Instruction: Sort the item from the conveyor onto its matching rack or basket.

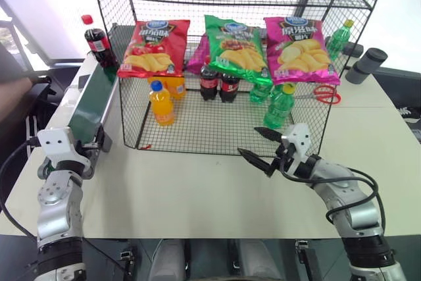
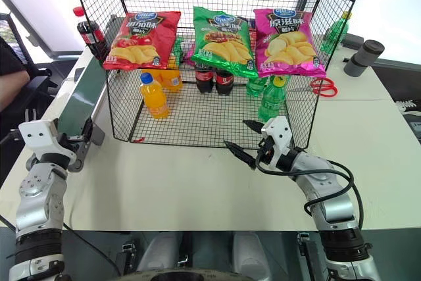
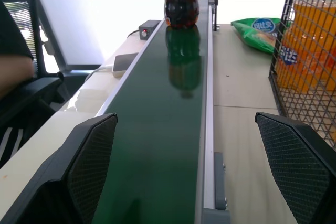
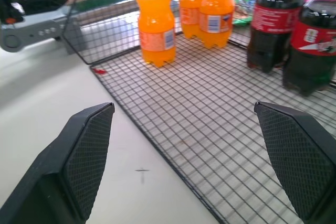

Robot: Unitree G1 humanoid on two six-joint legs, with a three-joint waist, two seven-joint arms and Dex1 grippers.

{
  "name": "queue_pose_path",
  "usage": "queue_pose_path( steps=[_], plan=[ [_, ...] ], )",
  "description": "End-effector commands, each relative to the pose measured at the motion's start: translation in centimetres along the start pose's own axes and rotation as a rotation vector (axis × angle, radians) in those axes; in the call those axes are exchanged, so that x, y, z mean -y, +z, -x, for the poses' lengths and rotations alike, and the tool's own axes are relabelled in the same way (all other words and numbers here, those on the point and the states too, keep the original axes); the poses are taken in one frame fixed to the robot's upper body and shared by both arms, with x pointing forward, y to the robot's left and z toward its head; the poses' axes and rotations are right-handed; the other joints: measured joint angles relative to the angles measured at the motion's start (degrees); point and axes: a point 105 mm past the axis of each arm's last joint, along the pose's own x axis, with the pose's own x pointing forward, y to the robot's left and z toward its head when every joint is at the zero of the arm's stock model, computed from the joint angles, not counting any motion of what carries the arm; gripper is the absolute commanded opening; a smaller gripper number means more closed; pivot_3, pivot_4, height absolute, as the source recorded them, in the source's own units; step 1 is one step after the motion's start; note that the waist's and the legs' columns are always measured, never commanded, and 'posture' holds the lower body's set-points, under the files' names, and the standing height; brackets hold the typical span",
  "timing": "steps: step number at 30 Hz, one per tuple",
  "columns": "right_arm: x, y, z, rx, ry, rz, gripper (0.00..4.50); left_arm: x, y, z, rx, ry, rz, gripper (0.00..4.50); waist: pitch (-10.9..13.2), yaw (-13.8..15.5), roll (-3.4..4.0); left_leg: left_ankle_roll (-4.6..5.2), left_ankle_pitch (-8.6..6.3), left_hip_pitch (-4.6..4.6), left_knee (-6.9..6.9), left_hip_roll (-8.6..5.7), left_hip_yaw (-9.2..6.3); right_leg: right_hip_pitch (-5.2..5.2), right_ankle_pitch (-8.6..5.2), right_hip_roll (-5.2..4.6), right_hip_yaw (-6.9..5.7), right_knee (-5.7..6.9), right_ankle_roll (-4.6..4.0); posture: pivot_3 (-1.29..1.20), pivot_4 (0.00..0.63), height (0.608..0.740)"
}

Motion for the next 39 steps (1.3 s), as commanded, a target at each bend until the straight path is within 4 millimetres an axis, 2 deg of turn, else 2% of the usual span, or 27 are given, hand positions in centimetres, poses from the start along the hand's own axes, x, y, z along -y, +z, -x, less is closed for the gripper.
queue_pose_path(
  steps=[1, 15, 23, 33, 39],
  plan=[
    [-0.2, 1.6, -0.2, 0.057, 0.006, 0.048, 4.44, -0.4, 0.9, 0.0, 0.044, 0.019, -0.018, 4.5, 0.0, 0.0, 0.0, 0.0, 0.0, 0.0, 0.0, 0.0, 0.0, 0.0, 0.0, 0.0, 0.0, 0.0, 0.0, 0.0, 0.15, 0.74],
    [-0.7, 1.2, -0.6, 0.035, 0.023, 0.061, 4.44, -0.8, 0.7, 0.2, 0.056, 0.055, -0.022, 4.5, 0.0, 0.0, 0.0, 0.0, 0.0, 0.0, 0.0, 0.0, -0.01, 0.0, 0.0, 0.0, -0.01, 0.0, 0.0, 0.0, 0.15, 0.74],
    [-1.0, 1.0, -0.8, 0.028, 0.024, 0.063, 4.44, -1.7, 0.6, 0.2, 0.072, 0.11, 0.057, 4.5, 0.0, 0.0, 0.0, 0.0, 0.0, 0.0, 0.0, 0.0, -0.01, 0.0, 0.0, -0.01, -0.01, -0.01, 0.0, 0.0, 0.15, 0.74],
    [-1.3, 0.9, -1.0, 0.024, 0.037, 0.063, 4.44, -1.7, 0.5, 0.0, 0.084, 0.118, 0.053, 4.5, 0.0, 0.0, 0.0, 0.0, 0.0, 0.0, 0.0, 0.0, -0.01, 0.0, 0.0, -0.01, -0.02, 0.0, 0.0, 0.0, 0.15, 0.74],
    [-1.5, 0.7, -1.0, 0.02, 0.044, 0.059, 4.44, -2.4, 0.8, 0.1, 0.105, 0.159, 0.026, 4.5, 0.0, 0.0, -0.01, 0.0, 0.0, 0.0, 0.0, 0.0, -0.01, 0.0, 0.0, 0.0, -0.02, -0.01, 0.0, 0.0, 0.15, 0.74]
  ],
)
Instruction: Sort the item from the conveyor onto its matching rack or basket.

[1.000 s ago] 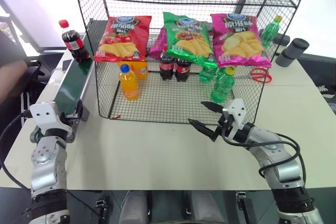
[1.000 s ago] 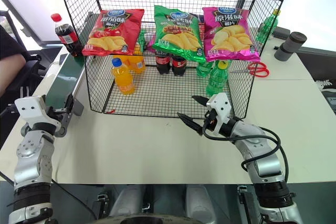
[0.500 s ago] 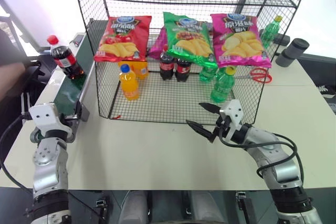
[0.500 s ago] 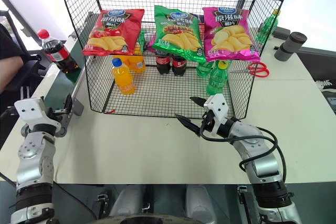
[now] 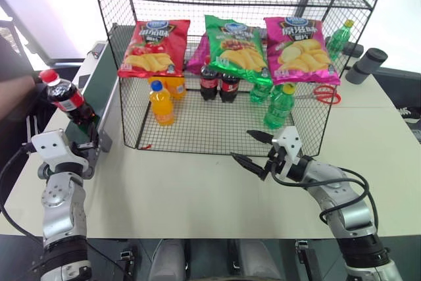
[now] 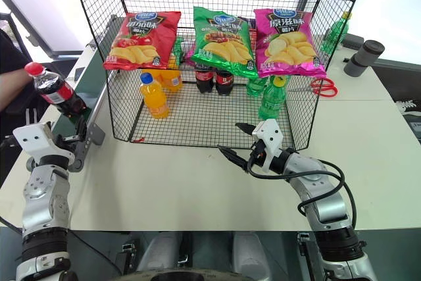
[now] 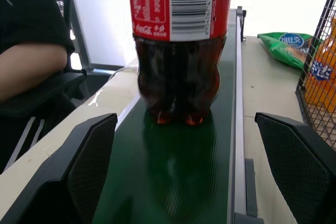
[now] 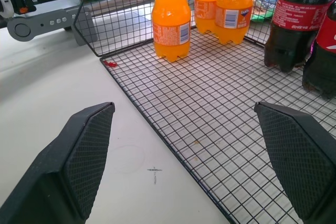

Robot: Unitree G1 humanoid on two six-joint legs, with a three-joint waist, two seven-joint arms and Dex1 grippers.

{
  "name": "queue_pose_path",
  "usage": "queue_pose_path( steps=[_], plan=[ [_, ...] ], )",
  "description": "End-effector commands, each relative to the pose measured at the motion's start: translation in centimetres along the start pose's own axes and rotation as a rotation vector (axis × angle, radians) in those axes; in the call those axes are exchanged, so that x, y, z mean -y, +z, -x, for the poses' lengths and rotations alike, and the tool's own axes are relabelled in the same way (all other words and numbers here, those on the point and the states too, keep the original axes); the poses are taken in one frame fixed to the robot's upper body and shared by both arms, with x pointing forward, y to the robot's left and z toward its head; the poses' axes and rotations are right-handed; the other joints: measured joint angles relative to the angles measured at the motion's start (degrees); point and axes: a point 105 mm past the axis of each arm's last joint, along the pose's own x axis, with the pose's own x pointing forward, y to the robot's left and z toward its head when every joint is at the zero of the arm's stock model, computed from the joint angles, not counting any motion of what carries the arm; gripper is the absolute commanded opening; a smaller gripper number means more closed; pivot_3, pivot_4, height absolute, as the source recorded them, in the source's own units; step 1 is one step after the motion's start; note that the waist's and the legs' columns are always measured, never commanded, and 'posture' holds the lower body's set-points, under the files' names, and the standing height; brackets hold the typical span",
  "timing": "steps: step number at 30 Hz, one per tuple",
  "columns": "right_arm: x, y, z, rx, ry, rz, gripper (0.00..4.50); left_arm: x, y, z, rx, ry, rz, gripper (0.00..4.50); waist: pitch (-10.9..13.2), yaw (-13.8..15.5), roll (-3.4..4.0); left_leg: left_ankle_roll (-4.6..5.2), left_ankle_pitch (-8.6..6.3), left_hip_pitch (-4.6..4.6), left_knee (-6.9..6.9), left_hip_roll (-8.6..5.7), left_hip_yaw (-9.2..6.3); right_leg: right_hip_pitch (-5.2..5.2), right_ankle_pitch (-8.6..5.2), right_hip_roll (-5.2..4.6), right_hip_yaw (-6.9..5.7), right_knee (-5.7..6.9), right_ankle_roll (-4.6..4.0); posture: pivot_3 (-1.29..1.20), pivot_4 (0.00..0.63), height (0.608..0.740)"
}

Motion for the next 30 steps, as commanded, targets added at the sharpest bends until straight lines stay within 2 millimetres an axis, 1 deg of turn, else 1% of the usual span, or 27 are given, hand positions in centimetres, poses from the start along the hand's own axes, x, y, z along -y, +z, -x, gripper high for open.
queue_pose_path(
  steps=[1, 8, 11, 12, 13, 16, 19, 21, 24, 27, 30],
  plan=[
    [-0.6, 1.3, -0.1, 0.047, 0.02, 0.038, 4.44, -1.2, 1.4, -0.1, 0.066, 0.054, -0.021, 4.5, 0.0, 0.0, 0.0, 0.0, 0.0, 0.0, 0.0, 0.0, 0.0, 0.0, 0.0, 0.0, 0.0, 0.0, 0.0, 0.0, 0.15, 0.74],
    [-0.9, 1.0, -0.1, 0.041, 0.032, 0.033, 4.44, -1.4, 1.5, -0.1, 0.075, 0.064, -0.024, 4.5, 0.0, 0.0, 0.0, 0.0, 0.0, 0.0, 0.0, 0.0, 0.0, 0.0, 0.0, 0.0, 0.0, 0.0, 0.0, 0.0, 0.15, 0.74],
    [-0.8, 0.9, -0.1, 0.038, 0.033, 0.035, 4.5, -1.5, 1.4, 0.1, 0.078, 0.068, -0.018, 3.73, 0.0, 0.2, -0.01, 0.0, 0.0, 0.0, 0.0, 0.0, 0.0, 0.01, 0.0, -0.01, -0.01, 0.0, 0.0, 0.0, 0.15, 0.74],
    [-0.8, 0.9, -0.1, 0.037, 0.033, 0.035, 4.5, -1.5, 1.4, 0.1, 0.078, 0.068, -0.019, 3.26, 0.0, 0.2, -0.01, 0.0, 0.0, 0.0, 0.0, -0.01, -0.01, 0.02, 0.0, -0.02, -0.03, -0.01, 0.0, 0.0, 0.15, 0.74],
    [-0.8, 0.9, -0.2, 0.037, 0.033, 0.036, 4.5, -1.6, 1.4, 0.1, 0.077, 0.065, -0.025, 2.93, 0.0, 0.2, -0.02, 0.0, 0.0, 0.0, 0.0, -0.01, -0.01, 0.02, 0.0, -0.03, -0.03, -0.01, 0.0, 0.0, 0.15, 0.74],
    [-0.8, 0.9, -0.2, 0.033, 0.032, 0.04, 4.5, -0.9, 2.3, 0.2, 0.096, -0.027, -0.077, 2.92, 0.0, 0.1, -0.02, 0.0, 0.0, 0.0, 0.0, -0.01, -0.01, 0.02, 0.0, -0.02, -0.03, -0.01, 0.0, 0.0, 0.15, 0.74],
    [-0.8, 1.0, -0.2, 0.031, 0.035, 0.046, 4.5, 0.0, 4.0, 0.4, 0.125, -0.17, -0.088, 2.92, 0.0, 0.0, -0.04, 0.0, 0.0, -0.01, 0.0, 0.01, -0.03, 0.0, 0.0, -0.01, -0.04, -0.01, -0.01, 0.0, 0.15, 0.74],
    [-0.9, 1.1, -0.2, 0.031, 0.048, 0.049, 4.5, 1.1, 5.0, 0.7, 0.128, -0.298, -0.102, 2.92, 0.0, 0.0, -0.14, 0.0, 0.0, -0.03, 0.0, 0.01, -0.03, 0.0, -0.01, -0.02, -0.05, -0.02, -0.01, 0.0, 0.15, 0.74],
    [-1.3, 1.7, -0.4, 0.047, 0.084, 0.038, 4.5, 3.9, 6.6, 2.4, 0.125, -0.567, -0.093, 2.92, 0.0, -0.1, -0.17, -0.01, -0.01, -0.06, 0.0, 0.01, -0.05, -0.01, -0.01, -0.08, -0.04, -0.07, -0.03, 0.0, 0.15, 0.74],
    [-1.9, 2.5, -0.6, 0.072, 0.124, 0.009, 4.5, 7.0, 7.3, 4.5, 0.061, -0.807, -0.057, 2.92, 0.0, -0.3, -0.16, -0.02, -0.01, -0.08, -0.06, 0.02, -0.05, -0.04, -0.03, -0.14, -0.02, -0.13, -0.07, 0.0, 0.15, 0.74],
    [-2.6, 3.7, -1.1, 0.103, 0.17, -0.009, 4.5, 10.6, 7.0, 6.5, -0.008, -1.01, -0.025, 2.92, 0.1, -0.2, -0.08, -0.04, -0.02, -0.08, -0.1, 0.01, -0.07, -0.05, -0.13, -0.23, 0.0, -0.16, -0.26, 0.0, 0.15, 0.74]
  ],
)
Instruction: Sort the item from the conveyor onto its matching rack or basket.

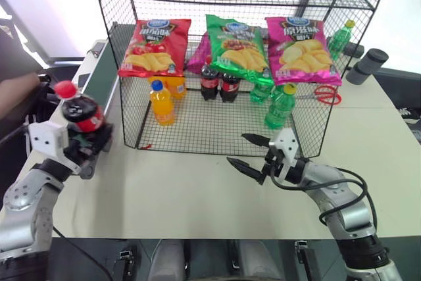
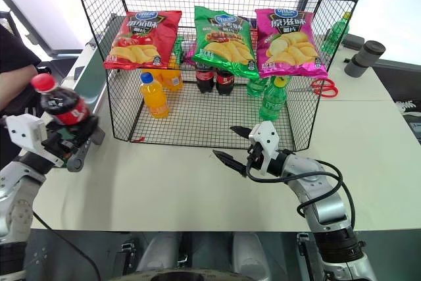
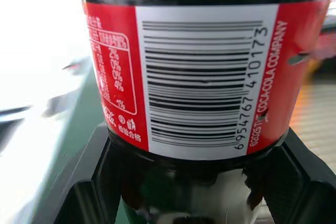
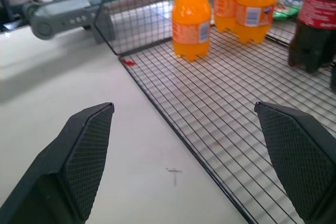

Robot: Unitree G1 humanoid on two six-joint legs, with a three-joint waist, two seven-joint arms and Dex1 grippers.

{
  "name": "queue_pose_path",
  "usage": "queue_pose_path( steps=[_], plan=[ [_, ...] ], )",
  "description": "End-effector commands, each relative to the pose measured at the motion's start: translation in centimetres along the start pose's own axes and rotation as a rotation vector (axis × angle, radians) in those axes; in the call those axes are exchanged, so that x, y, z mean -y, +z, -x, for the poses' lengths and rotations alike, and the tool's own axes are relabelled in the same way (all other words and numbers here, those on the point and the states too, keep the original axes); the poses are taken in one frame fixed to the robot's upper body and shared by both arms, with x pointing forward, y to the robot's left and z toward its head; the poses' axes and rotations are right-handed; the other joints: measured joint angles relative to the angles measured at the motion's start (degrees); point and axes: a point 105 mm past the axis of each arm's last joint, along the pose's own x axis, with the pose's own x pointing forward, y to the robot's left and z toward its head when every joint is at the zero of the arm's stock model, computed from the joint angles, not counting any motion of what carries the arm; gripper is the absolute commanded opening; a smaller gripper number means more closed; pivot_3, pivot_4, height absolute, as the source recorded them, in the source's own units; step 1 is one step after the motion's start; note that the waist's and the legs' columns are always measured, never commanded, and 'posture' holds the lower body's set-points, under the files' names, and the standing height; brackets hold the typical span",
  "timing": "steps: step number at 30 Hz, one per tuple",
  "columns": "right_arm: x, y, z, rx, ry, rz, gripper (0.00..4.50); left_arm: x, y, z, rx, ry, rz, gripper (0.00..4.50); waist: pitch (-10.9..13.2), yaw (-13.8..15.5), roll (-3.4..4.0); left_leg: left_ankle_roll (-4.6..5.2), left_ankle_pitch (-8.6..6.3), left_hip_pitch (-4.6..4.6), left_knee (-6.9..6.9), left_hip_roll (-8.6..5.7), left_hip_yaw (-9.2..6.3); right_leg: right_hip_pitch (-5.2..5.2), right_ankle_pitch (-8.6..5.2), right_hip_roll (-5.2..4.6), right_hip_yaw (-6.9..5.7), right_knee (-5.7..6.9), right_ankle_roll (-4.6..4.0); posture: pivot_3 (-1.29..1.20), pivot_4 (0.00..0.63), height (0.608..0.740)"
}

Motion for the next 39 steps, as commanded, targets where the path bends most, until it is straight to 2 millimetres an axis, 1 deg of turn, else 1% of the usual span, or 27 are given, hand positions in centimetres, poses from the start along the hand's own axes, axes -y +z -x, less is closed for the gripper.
queue_pose_path(
  steps=[1, 3, 4, 6, 8, 10, 13, 18, 21, 24, 27, 28, 29, 32, 33, 34, 35, 37, 39],
  plan=[
    [-1.2, 2.9, -0.8, 0.083, 0.074, 0.021, 4.5, 4.9, 1.3, -1.7, 0.017, -0.248, 0.044, 2.92, 0.0, 0.0, 0.01, 0.0, 0.0, 0.0, 0.0, 0.0, -0.01, 0.0, -0.01, 0.0, 0.0, 0.0, -0.02, 0.0, 0.15, 0.74],
    [-1.5, 3.4, -1.2, 0.098, 0.088, 0.018, 4.5, 7.2, 1.0, -2.6, 0.005, -0.347, 0.066, 2.92, 0.0, 0.0, 0.02, 0.0, 0.0, 0.01, -0.01, 0.0, -0.01, 0.0, -0.01, 0.0, 0.0, 0.0, -0.03, 0.0, 0.15, 0.74],
    [-1.7, 3.8, -1.4, 0.109, 0.104, 0.018, 4.5, 8.8, 0.6, -3.3, 0.0, -0.416, 0.065, 2.92, 0.0, 0.0, 0.02, 0.0, 0.0, 0.0, 0.0, 0.0, -0.01, -0.01, -0.01, 0.0, 0.0, 0.0, -0.03, 0.0, 0.15, 0.74],
    [-2.3, 4.5, -1.8, 0.127, 0.13, 0.012, 4.5, 11.3, 0.3, -4.7, 0.016, -0.523, 0.085, 2.92, 0.0, 0.2, 0.03, 0.0, 0.0, 0.0, -0.01, -0.01, -0.01, -0.01, -0.01, 0.0, 0.0, 0.0, -0.03, 0.0, 0.15, 0.74],
    [-2.6, 4.9, -1.9, 0.134, 0.144, 0.006, 4.5, 13.1, 0.3, -5.8, 0.031, -0.611, 0.102, 2.92, 0.0, 0.3, 0.03, 0.01, 0.0, -0.05, -0.01, -0.03, -0.01, -0.06, -0.01, 0.0, -0.01, 0.0, -0.03, 0.0, 0.15, 0.74],
    [-2.9, 5.1, -2.0, 0.133, 0.152, 0.0, 4.5, 14.7, 0.2, -6.7, 0.039, -0.694, 0.103, 2.92, 0.0, 0.3, 0.03, 0.01, 0.01, -0.09, 0.0, -0.05, 0.0, -0.06, 0.0, 0.01, -0.02, -0.01, -0.01, 0.0, 0.15, 0.74],
    [-3.5, 5.4, -2.1, 0.138, 0.166, -0.017, 4.5, 16.4, 0.5, -7.7, 0.059, -0.787, 0.092, 2.92, 0.0, 0.0, 0.05, 0.02, 0.01, -0.08, 0.0, -0.04, 0.03, -0.08, 0.05, 0.11, 0.01, -0.01, 0.09, 0.0, 0.15, 0.74],
    [-4.2, 5.9, -2.1, 0.151, 0.169, -0.039, 4.5, 18.7, 0.3, -8.2, 0.062, -0.931, 0.051, 2.92, 0.0, 0.2, 0.06, 0.04, 0.02, -0.09, 0.02, -0.03, 0.01, -0.09, 0.11, 0.27, -0.01, 0.02, 0.2, 0.0, 0.15, 0.74],
    [-4.2, 5.9, -2.1, 0.15, 0.157, -0.046, 4.5, 19.3, 0.4, -8.3, 0.072, -0.976, 0.046, 2.92, 0.0, 0.2, 0.06, 0.04, 0.02, -0.09, 0.04, -0.03, 0.02, -0.08, 0.11, 0.42, -0.01, 0.02, 0.22, 0.0, 0.15, 0.74],
    [-4.3, 5.9, -2.1, 0.148, 0.153, -0.056, 4.5, 19.4, 0.4, -8.4, 0.076, -0.984, 0.043, 2.92, 0.0, 0.2, 0.06, 0.04, 0.02, -0.09, 0.07, -0.03, 0.01, -0.08, 0.11, 0.49, 0.0, 0.03, 0.22, 0.0, 0.15, 0.74],
    [-4.4, 5.8, -1.9, 0.145, 0.158, -0.066, 3.68, 19.3, 0.4, -8.5, 0.078, -0.979, 0.04, 2.92, 0.0, 0.3, 0.06, 0.05, 0.02, -0.09, 0.08, -0.02, 0.01, -0.07, 0.11, 0.52, 0.01, 0.03, 0.24, 0.0, 0.15, 0.74],
    [-4.4, 5.7, -1.9, 0.142, 0.162, -0.07, 3.24, 19.2, 0.4, -8.6, 0.078, -0.972, 0.039, 2.92, 0.0, 0.2, 0.05, 0.05, 0.02, -0.09, 0.08, -0.02, 0.0, -0.07, 0.11, 0.52, 0.01, 0.03, 0.24, 0.0, 0.15, 0.74],
    [-4.4, 5.7, -1.9, 0.14, 0.163, -0.071, 3.0, 19.1, 0.4, -8.6, 0.078, -0.965, 0.041, 2.92, 0.0, 0.2, 0.05, 0.05, 0.02, -0.09, 0.08, -0.02, 0.0, -0.07, 0.11, 0.53, 0.01, 0.03, 0.24, 0.0, 0.15, 0.74],
    [-4.2, 5.7, -1.9, 0.133, 0.156, -0.061, 3.0, 18.7, 0.5, -8.9, 0.078, -0.938, 0.073, 2.92, 0.0, 0.3, 0.05, 0.05, 0.02, -0.09, 0.08, -0.01, -0.01, -0.07, 0.11, 0.54, 0.01, 0.04, 0.24, 0.0, 0.15, 0.74],
    [-4.1, 5.7, -2.0, 0.131, 0.154, -0.057, 3.0, 18.5, 0.5, -8.9, 0.074, -0.931, 0.079, 3.96, 0.0, 0.3, 0.05, 0.05, 0.02, -0.09, 0.08, -0.01, -0.01, -0.07, 0.11, 0.54, 0.01, 0.04, 0.25, 0.0, 0.15, 0.74],
    [-4.1, 5.7, -2.0, 0.131, 0.154, -0.055, 3.0, 18.4, 0.5, -8.9, 0.074, -0.928, 0.079, 4.38, 0.0, 0.3, 0.05, 0.05, 0.02, -0.09, 0.08, -0.01, -0.01, -0.07, 0.11, 0.54, 0.01, 0.04, 0.24, 0.0, 0.15, 0.74],
    [-4.0, 5.7, -2.1, 0.132, 0.153, -0.053, 3.0, 18.3, 0.4, -8.9, 0.073, -0.917, 0.069, 4.45, 0.0, 0.3, 0.05, 0.05, 0.02, -0.09, 0.08, -0.01, -0.01, -0.06, 0.11, 0.54, 0.01, 0.04, 0.24, 0.0, 0.15, 0.74],
    [-3.7, 5.8, -2.2, 0.138, 0.146, -0.043, 3.0, 17.9, 0.0, -8.8, 0.06, -0.888, 0.046, 4.45, 0.0, 0.2, 0.05, 0.05, 0.02, -0.08, 0.08, -0.02, -0.01, -0.07, 0.11, 0.54, 0.01, 0.04, 0.25, 0.0, 0.15, 0.74],
    [-2.9, 5.9, -2.5, 0.143, 0.11, -0.021, 3.0, 17.2, -0.8, -8.4, 0.032, -0.854, 0.042, 4.45, 0.0, 0.1, 0.05, 0.05, 0.02, -0.08, 0.08, 0.0, -0.01, -0.07, 0.11, 0.56, 0.01, 0.05, 0.25, 0.0, 0.15, 0.74]
  ],
)
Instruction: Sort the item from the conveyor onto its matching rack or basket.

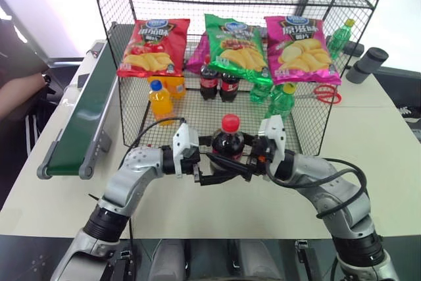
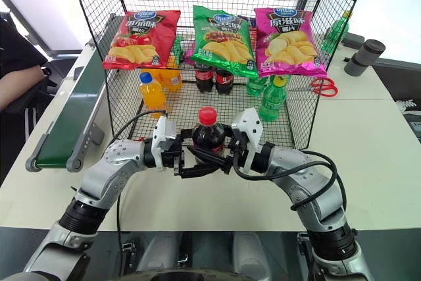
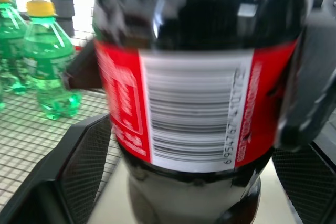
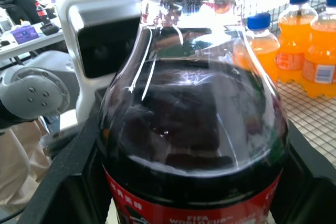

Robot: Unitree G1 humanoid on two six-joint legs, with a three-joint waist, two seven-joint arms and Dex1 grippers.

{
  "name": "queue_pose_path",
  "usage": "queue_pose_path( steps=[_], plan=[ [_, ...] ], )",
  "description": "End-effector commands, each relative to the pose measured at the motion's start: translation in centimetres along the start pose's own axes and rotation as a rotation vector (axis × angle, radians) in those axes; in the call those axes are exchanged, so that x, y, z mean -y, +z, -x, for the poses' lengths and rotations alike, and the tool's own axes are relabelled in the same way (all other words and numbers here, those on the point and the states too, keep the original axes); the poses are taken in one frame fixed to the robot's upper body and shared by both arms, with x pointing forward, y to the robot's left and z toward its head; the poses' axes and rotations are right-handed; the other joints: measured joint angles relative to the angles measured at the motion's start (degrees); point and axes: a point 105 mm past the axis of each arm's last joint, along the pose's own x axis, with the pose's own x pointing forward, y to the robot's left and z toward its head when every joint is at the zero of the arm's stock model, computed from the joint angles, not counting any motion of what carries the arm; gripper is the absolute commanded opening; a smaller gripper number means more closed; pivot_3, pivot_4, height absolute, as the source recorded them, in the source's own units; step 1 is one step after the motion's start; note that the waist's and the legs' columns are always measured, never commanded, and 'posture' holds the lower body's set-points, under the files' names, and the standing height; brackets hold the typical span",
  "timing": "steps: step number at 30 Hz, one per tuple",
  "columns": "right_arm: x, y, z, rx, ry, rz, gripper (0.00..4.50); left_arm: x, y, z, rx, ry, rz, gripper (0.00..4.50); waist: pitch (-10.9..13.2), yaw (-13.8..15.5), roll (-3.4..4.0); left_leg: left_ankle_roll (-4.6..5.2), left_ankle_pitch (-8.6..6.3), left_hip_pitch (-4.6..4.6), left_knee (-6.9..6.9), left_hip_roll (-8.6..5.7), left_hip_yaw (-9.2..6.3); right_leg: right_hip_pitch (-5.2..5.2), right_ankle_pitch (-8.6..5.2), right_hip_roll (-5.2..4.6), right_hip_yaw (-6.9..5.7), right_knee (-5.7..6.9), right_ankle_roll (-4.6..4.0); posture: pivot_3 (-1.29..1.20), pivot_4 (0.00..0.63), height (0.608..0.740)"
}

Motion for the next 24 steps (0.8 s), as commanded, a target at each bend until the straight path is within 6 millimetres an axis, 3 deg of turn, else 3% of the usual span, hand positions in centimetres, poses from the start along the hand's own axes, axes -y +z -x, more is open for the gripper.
queue_pose_path(
  steps=[1, 7, 12, 24],
  plan=[
    [0.9, 1.8, -0.4, 0.065, -0.037, 0.093, 3.0, -0.3, -0.1, 1.5, -0.013, 0.07, -0.04, 4.45, 0.0, -0.2, 0.0, 0.0, 0.0, 0.01, 0.0, 0.0, 0.0, 0.0, 0.0, 0.01, 0.01, 0.01, 0.0, 0.0, 0.15, 0.74],
    [6.3, 1.1, 0.0, 0.07, -0.312, 0.183, 3.0, -2.0, -2.9, 6.6, -0.062, 0.372, 0.007, 4.45, 0.0, -0.1, 0.0, 0.0, 0.0, 0.03, -0.01, 0.03, 0.01, -0.01, 0.0, -0.01, 0.04, 0.03, 0.0, 0.0, 0.15, 0.74],
    [10.1, -0.4, -0.5, 0.087, -0.499, 0.224, 3.0, -3.1, -2.2, 9.3, 0.003, 0.609, -0.04, 4.45, 0.0, 0.1, 0.0, 0.0, 0.0, 0.02, 0.0, 0.0, 0.04, -0.01, 0.0, -0.12, 0.04, 0.03, 0.0, 0.0, 0.15, 0.74],
    [15.1, -1.8, -4.0, 0.171, -0.702, 0.17, 3.0, -2.2, -1.6, 10.1, 0.06, 0.699, -0.028, 4.45, 0.0, -0.4, 0.04, -0.02, 0.01, 0.05, -0.02, 0.02, 0.11, -0.06, 0.01, -0.24, 0.07, 0.15, 0.0, 0.0, 0.15, 0.74]
  ],
)
